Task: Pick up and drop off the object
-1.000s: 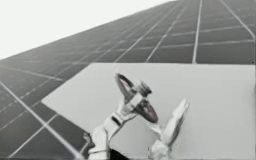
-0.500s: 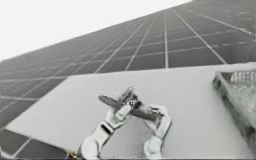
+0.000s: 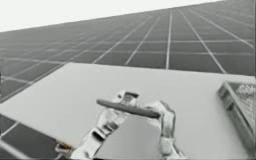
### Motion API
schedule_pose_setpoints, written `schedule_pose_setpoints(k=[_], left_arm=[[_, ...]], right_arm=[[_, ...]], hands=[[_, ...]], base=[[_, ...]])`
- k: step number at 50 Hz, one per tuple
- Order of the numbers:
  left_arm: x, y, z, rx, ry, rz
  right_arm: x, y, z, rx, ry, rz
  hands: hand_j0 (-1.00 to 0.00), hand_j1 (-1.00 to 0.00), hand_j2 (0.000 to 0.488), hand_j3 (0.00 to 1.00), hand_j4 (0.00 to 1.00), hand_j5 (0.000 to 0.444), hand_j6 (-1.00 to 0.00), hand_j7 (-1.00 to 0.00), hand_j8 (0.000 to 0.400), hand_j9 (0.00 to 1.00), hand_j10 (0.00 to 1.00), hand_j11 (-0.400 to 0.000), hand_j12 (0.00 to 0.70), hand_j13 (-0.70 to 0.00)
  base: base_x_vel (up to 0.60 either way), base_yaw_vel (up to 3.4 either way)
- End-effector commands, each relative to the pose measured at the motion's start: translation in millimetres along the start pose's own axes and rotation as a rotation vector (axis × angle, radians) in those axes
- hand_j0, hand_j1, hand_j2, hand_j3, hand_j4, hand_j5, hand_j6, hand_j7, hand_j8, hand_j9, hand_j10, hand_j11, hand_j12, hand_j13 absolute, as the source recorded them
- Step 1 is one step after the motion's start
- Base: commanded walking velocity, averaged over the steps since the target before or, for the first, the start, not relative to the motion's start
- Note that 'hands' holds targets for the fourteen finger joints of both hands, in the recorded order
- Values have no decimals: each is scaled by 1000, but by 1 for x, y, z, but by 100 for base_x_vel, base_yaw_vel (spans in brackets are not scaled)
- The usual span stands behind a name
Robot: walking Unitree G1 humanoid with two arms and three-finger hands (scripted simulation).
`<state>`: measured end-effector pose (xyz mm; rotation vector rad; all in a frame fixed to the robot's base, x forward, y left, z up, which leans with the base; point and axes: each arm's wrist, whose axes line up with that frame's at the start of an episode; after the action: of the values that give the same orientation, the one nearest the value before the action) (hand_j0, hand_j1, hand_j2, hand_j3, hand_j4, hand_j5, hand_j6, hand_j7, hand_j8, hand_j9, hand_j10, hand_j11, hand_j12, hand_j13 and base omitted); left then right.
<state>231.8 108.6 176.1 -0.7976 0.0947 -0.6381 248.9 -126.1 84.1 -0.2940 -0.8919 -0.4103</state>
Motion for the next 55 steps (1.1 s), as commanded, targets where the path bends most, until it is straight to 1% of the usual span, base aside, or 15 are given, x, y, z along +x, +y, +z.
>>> schedule_pose_setpoints(k=[1, 2, 3, 4, 5, 6, 18, 30, 42, 55], left_arm=[[-62, 50, -51, -53, 246, 431], [-64, 56, -46, -53, 238, 435], [-62, 58, -51, -46, 220, 433], [-64, 53, -58, -40, 220, 418], [-74, 58, -52, -53, 231, 420], [-70, 54, -46, -45, 221, 430], [-70, 54, -46, -45, 221, 430], [-70, 54, -46, -45, 221, 430], [-70, 54, -46, -45, 221, 430], [-70, 54, -46, -45, 221, 430]], right_arm=[[7, -12, 27, 160, -159, -111], [6, -17, 23, 184, -160, -99], [2, -18, 24, 205, -170, -98], [-1, -35, 28, 221, -161, -56], [-6, -30, 29, 252, -142, -57], [78, 66, -77, 582, 1204, -253], [78, 66, -77, 582, 1204, -253], [78, 66, -77, 582, 1204, -253], [78, 66, -77, 582, 1204, -253], [78, 66, -77, 582, 1204, -253]], hands=[[0, 0, 0, 1000, 1000, 0, 0, 0, 0, 1000, 1000, -400, 0, -700], [0, 0, 0, 1000, 1000, 0, 0, 0, 0, 1000, 1000, -400, 0, -700], [0, 0, 0, 1000, 1000, 0, 0, 0, 0, 1000, 1000, -400, 0, -700], [0, 0, 0, 1000, 1000, 0, 0, 0, 0, 1000, 1000, -400, 0, -700], [0, 0, 0, 1000, 1000, 0, 0, 0, 0, 1000, 1000, -400, 0, -700], [0, 0, 0, 1000, 1000, 0, 0, 0, 0, 1000, 1000, -400, 0, -700], [0, 0, 0, 1000, 1000, 0, 0, 0, 0, 1000, 1000, -400, 0, -700], [0, 0, 0, 1000, 1000, 0, 0, 0, 0, 1000, 1000, -400, 0, -700], [0, 0, 0, 1000, 1000, 0, 0, 0, 0, 1000, 1000, -400, 0, -700], [0, 0, 0, 1000, 1000, 0, 0, 0, 0, 1000, 1000, -400, 0, -700]], base=[[0, 0], [0, 0], [0, 0], [0, 0], [0, 0], [9, 569], [9, 546], [11, 430], [15, 316], [21, 204]])
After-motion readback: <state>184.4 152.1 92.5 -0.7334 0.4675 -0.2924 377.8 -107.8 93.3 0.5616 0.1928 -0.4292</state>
